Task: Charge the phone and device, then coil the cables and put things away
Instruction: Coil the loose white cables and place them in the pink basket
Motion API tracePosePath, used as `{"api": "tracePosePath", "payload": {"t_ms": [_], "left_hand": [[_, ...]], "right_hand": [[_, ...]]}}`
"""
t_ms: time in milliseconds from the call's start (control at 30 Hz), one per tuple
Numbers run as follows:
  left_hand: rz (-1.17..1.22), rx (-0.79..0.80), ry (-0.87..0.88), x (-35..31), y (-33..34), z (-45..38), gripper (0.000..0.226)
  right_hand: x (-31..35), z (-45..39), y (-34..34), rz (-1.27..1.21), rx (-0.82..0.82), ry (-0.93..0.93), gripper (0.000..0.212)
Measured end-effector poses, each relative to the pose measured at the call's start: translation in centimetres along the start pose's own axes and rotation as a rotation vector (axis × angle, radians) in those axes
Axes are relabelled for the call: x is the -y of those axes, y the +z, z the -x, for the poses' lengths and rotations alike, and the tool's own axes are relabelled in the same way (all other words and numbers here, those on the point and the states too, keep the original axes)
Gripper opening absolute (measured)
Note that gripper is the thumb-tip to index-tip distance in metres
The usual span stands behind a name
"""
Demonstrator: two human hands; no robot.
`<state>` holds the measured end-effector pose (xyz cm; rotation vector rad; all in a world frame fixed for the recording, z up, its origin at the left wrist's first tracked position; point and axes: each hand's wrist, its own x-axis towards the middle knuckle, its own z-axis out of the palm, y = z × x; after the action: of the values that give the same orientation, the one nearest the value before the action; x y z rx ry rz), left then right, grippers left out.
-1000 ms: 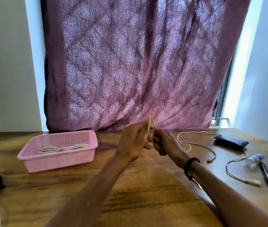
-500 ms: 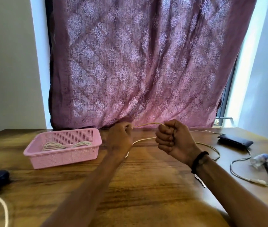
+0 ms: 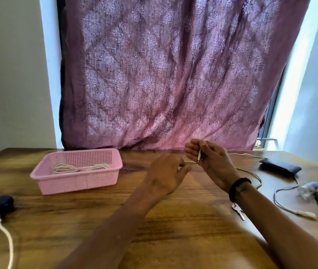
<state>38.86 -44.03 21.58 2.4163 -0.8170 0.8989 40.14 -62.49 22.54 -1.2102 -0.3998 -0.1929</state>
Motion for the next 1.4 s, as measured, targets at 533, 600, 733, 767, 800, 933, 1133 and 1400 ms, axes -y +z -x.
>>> {"api": "tracePosePath", "payload": {"t_ms": [533, 600, 733, 767, 800, 933, 1133, 1400], "left_hand": [[0.188, -0.441, -0.172, 2.3, -2.3, -0.5, 0.068], [0.304, -0.406, -0.246, 2.4, -1.6, -0.2, 0.071], [0.339, -0.320, -0.323, 1.7, 0.7, 1.2, 0.069], [0.323, -0.260, -0.305, 1.3, 1.4, 1.5, 0.069], [0.308, -0.198, -0.291, 0.8, 1.8, 1.7, 0.068], [0.142, -0.161, -0.174, -0.7, 2.9, 1.7, 0.040], [-0.073, -0.180, 0.040, -0.9, 1.7, 1.3, 0.018], [-0.119, -0.194, 0.103, -1.3, 1.1, 1.0, 0.023]], "right_hand": [[-0.6, 3.7, 6.8, -0.002, 0.429, 0.441, 0.030], [-0.1, 4.0, 6.8, -0.112, 0.494, 0.451, 0.030], [1.0, 3.7, 7.1, -0.372, 0.372, 0.313, 0.031], [1.4, 3.3, 6.8, -0.420, 0.303, 0.261, 0.031], [1.6, 2.9, 6.4, -0.441, 0.241, 0.210, 0.031], [1.2, 1.6, 4.3, -0.369, 0.028, 0.061, 0.032], [0.0, 1.5, 4.6, -0.116, -0.212, -0.128, 0.034], [-0.5, 2.6, 4.7, 0.909, -0.360, -0.631, 0.029]]}}
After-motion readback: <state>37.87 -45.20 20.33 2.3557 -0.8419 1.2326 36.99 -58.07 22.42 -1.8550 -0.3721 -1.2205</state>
